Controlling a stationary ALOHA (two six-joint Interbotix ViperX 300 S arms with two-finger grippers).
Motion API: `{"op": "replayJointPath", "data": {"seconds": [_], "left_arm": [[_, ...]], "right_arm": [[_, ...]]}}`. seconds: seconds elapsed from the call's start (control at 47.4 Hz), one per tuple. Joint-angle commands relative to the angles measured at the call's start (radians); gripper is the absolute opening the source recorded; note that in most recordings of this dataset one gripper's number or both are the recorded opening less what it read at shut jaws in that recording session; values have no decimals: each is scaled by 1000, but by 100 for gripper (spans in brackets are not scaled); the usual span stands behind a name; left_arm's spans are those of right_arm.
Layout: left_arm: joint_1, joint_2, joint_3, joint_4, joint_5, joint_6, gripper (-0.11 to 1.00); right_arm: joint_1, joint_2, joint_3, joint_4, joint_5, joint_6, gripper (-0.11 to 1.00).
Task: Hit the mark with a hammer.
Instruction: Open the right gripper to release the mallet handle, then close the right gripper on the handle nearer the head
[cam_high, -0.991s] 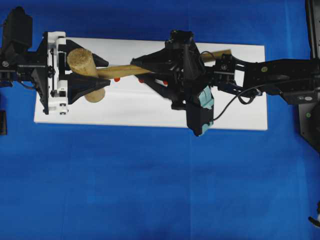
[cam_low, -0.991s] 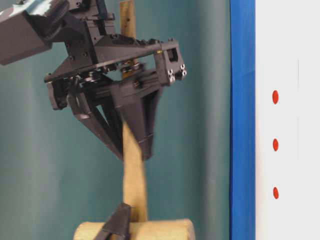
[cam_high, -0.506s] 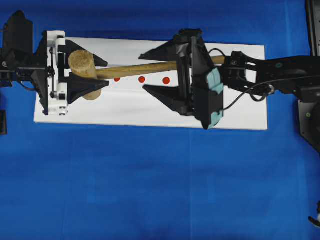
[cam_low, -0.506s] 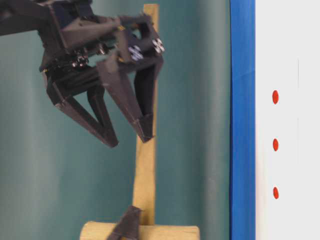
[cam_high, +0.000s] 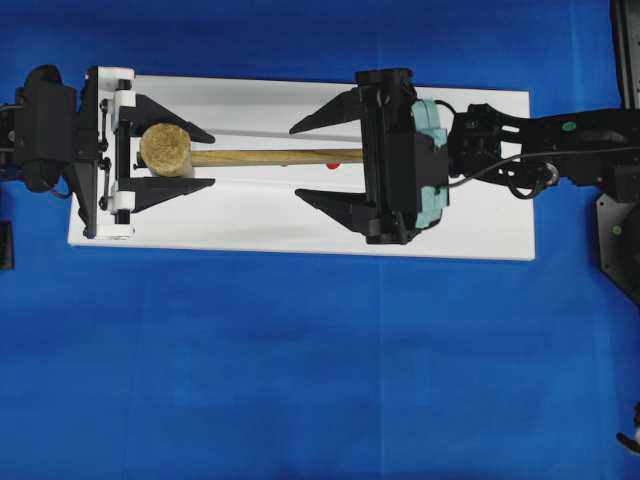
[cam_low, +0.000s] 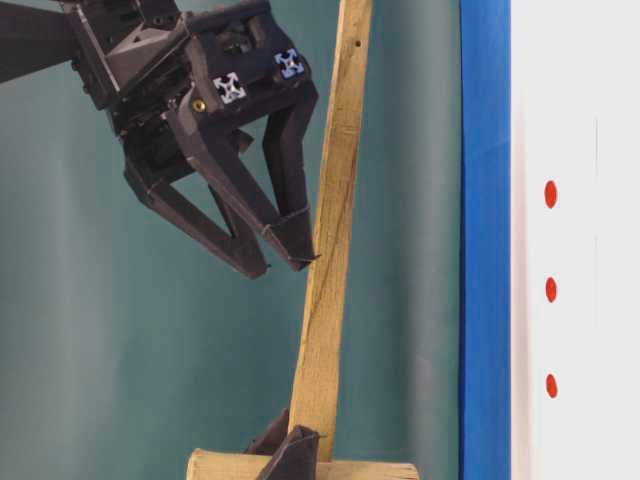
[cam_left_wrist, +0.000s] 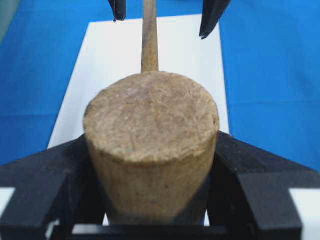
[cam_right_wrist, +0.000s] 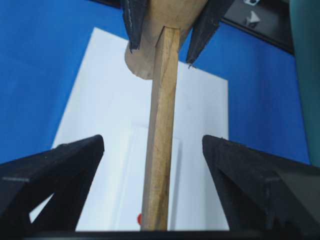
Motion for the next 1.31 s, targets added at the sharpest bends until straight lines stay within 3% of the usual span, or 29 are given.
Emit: {"op": "replayJointPath", "data": {"seconds": [0.0,0.38,0.464,0.633,0.738,1.287], "left_arm": [[-5,-14,-28,-3,-6,2,44],[-18,-14,-35,-3,-6,-2,44],[-18,-15,-35,-3,-6,-2,44],[-20,-14,-35,-3,-12,-9,44],[-20,-14,-35,-3,-15,-15,44],[-20,-14,-32,-3,-17,-15,44]], "right_arm": [[-2,-3,-21,3,-3,12,95],[-20,66,-21,11,-3,64,92],[-20,67,-21,11,-5,64,74],[-21,66,-21,11,3,64,23],[-21,66,-21,11,6,64,3],[-21,66,-23,11,6,81,3]]}}
